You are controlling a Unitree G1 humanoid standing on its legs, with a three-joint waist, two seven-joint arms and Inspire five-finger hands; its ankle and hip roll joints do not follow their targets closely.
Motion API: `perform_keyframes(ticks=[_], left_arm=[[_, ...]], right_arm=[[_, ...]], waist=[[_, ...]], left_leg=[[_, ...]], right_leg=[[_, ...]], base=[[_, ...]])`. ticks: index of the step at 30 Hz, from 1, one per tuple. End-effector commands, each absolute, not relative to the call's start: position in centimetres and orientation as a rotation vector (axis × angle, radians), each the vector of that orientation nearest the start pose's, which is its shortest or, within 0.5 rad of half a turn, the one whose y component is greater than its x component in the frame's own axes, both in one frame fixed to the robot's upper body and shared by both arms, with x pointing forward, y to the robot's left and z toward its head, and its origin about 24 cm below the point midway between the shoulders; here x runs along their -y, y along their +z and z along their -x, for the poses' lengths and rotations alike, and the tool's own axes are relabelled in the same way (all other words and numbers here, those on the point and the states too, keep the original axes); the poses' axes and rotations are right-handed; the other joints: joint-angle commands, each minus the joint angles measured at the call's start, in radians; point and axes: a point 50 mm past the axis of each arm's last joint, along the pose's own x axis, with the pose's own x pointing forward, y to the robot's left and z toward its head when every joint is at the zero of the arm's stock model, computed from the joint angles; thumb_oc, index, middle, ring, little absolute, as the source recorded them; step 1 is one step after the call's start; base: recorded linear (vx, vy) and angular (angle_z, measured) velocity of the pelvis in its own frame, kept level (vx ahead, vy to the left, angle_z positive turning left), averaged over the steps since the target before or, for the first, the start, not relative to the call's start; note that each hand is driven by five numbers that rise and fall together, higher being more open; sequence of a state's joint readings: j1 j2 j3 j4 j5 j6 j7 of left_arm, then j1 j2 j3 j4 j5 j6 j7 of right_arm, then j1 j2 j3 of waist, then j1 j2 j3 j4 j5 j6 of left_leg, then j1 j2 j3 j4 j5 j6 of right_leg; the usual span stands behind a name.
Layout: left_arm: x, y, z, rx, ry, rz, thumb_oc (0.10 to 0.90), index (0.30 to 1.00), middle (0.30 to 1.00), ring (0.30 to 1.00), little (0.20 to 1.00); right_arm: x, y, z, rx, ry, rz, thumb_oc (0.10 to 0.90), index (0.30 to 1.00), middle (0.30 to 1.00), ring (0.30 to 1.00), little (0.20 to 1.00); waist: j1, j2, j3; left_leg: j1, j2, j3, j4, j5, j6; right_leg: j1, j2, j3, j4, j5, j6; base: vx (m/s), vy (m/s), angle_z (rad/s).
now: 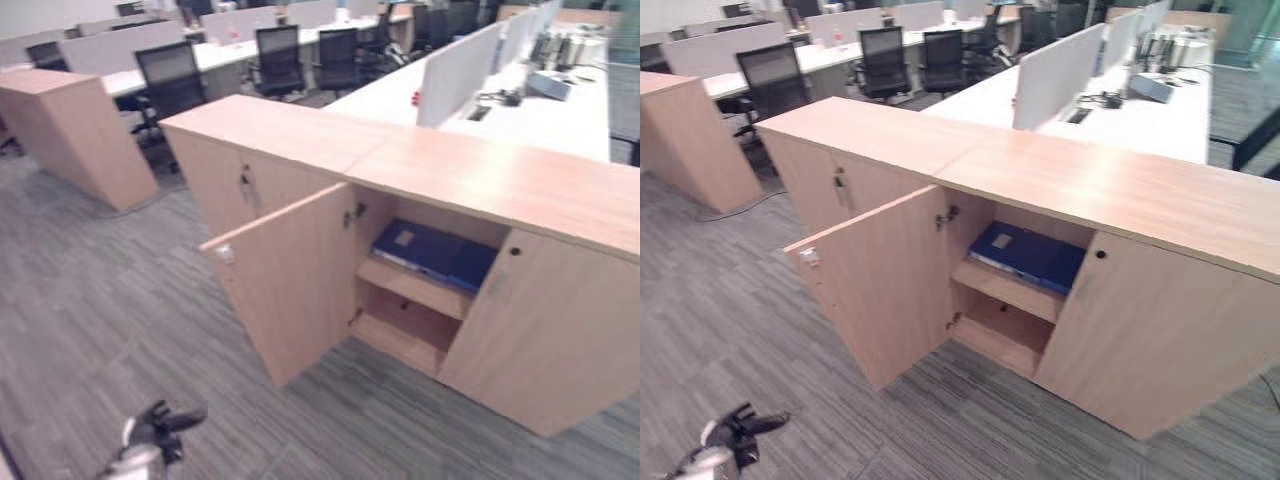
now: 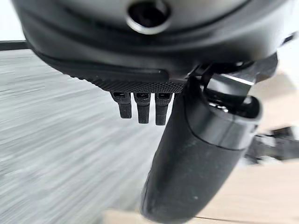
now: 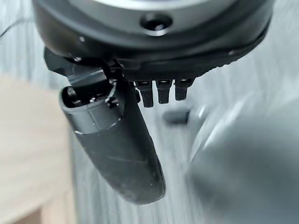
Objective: Put the empty folder in the office cabinet
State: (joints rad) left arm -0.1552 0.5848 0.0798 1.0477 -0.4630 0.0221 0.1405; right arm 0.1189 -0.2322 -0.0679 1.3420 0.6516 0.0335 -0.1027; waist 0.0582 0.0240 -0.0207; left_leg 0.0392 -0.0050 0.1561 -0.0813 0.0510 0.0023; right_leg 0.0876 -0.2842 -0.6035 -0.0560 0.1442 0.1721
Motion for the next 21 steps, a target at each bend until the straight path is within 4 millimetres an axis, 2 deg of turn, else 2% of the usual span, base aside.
perform_keyframes(ticks=[1,3,4,5,8,11,12,14,16,17,21], left_arm=[[-41.7,3.5,-23.7,-0.412,0.765,-0.227,0.800,0.900,0.900,0.900,0.900],[-42.6,6.3,-24.9,-0.343,0.772,-0.254,0.800,0.900,0.900,0.900,0.900],[-42.7,6.5,-25.0,-0.340,0.770,-0.255,0.800,0.900,0.900,0.900,0.900],[-43.2,8.4,-25.8,-0.302,0.772,-0.281,0.800,0.900,0.900,0.900,0.900],[-43.7,11.9,-27.5,-0.257,0.745,-0.347,0.800,0.900,0.900,0.900,0.900],[-44.0,12.7,-27.7,-0.266,0.748,-0.360,0.800,0.900,0.900,0.900,0.900],[-44.4,13.7,-27.9,-0.272,0.764,-0.369,0.800,0.900,0.900,0.900,0.900],[-44.8,15.0,-28.0,-0.246,0.788,-0.333,0.800,0.900,0.900,0.900,0.900],[-45.1,15.5,-27.9,-0.227,0.802,-0.293,0.800,0.900,0.900,0.900,0.900],[-45.4,16.6,-27.9,-0.139,0.827,-0.130,0.800,0.900,0.900,0.900,0.900],[-44.9,18.2,-28.8,-0.065,0.789,-0.067,0.800,0.900,0.900,0.900,0.900]], right_arm=[[24.5,-17.0,-2.5,-1.338,-0.698,-0.338,0.800,0.900,0.900,0.900,0.900],[25.0,-16.9,-2.4,-1.332,-0.691,-0.325,0.800,0.900,0.900,0.900,0.900],[24.9,-16.9,-2.5,-1.331,-0.691,-0.328,0.800,0.900,0.900,0.900,0.900],[25.4,-16.7,-2.4,-1.324,-0.685,-0.315,0.800,0.900,0.900,0.900,0.900],[26.2,-16.5,-2.6,-1.310,-0.664,-0.296,0.800,0.900,0.900,0.900,0.900],[26.3,-16.4,-2.8,-1.302,-0.654,-0.292,0.800,0.900,0.900,0.900,0.900],[26.7,-16.3,-2.9,-1.292,-0.647,-0.284,0.800,0.900,0.900,0.900,0.900],[26.9,-16.2,-3.0,-1.274,-0.644,-0.287,0.800,0.900,0.900,0.900,0.900],[27.2,-16.1,-3.1,-1.263,-0.645,-0.289,0.800,0.900,0.900,0.900,0.900],[27.4,-16.0,-3.0,-1.255,-0.648,-0.296,0.800,0.900,0.900,0.900,0.900],[28.1,-15.8,-2.3,-1.271,-0.657,-0.283,0.800,0.900,0.900,0.900,0.900]], waist=[[-0.020,0.018,-0.008],[-0.042,0.024,-0.011],[-0.040,0.022,-0.009],[-0.062,0.030,-0.013],[-0.099,0.040,-0.014],[-0.106,0.040,-0.012],[-0.128,0.045,-0.013],[-0.139,0.043,-0.009],[-0.144,0.043,-0.007],[-0.157,0.043,-0.006],[-0.177,0.037,0.000]], left_leg=[[0.015,-0.038,0.056,-0.006,-0.147,-0.017],[0.022,-0.038,0.068,-0.006,-0.151,-0.017],[0.022,-0.038,0.068,-0.006,-0.152,-0.017],[0.028,-0.038,0.080,-0.006,-0.155,-0.016],[0.037,-0.038,0.106,-0.006,-0.162,-0.012],[0.039,-0.038,0.117,-0.006,-0.164,-0.011],[0.043,-0.037,0.132,-0.006,-0.167,-0.010],[0.048,-0.037,0.150,-0.006,-0.171,-0.008],[0.051,-0.036,0.157,-0.006,-0.171,-0.007],[0.056,-0.035,0.167,-0.006,-0.174,-0.005],[0.061,-0.032,0.191,-0.006,-0.178,-0.003]], right_leg=[[-0.015,-0.047,-0.045,-0.024,-0.030,0.059],[-0.020,-0.046,-0.032,-0.024,-0.026,0.062],[-0.020,-0.046,-0.031,-0.024,-0.026,0.062],[-0.024,-0.046,-0.018,-0.024,-0.022,0.064],[-0.039,-0.045,0.009,-0.024,-0.014,0.069],[-0.047,-0.043,0.021,-0.024,-0.010,0.070],[-0.057,-0.041,0.034,-0.024,-0.004,0.073],[-0.069,-0.038,0.054,-0.023,0.002,0.075],[-0.076,-0.035,0.064,-0.023,0.006,0.075],[-0.087,-0.032,0.079,-0.023,0.012,0.077],[-0.114,-0.025,0.111,-0.024,0.029,0.081]], base=[[0.05,0.019,-0.45],[0.03,0.016,-0.22],[0.03,0.020,-0.28],[0.02,0.022,-0.29],[0.02,0.030,-0.20],[0.00,0.024,-0.21],[0.01,0.032,-0.26],[0.00,0.043,-0.33],[0.00,0.034,-0.30],[-0.01,0.036,-0.24],[-0.02,0.022,-0.17]])
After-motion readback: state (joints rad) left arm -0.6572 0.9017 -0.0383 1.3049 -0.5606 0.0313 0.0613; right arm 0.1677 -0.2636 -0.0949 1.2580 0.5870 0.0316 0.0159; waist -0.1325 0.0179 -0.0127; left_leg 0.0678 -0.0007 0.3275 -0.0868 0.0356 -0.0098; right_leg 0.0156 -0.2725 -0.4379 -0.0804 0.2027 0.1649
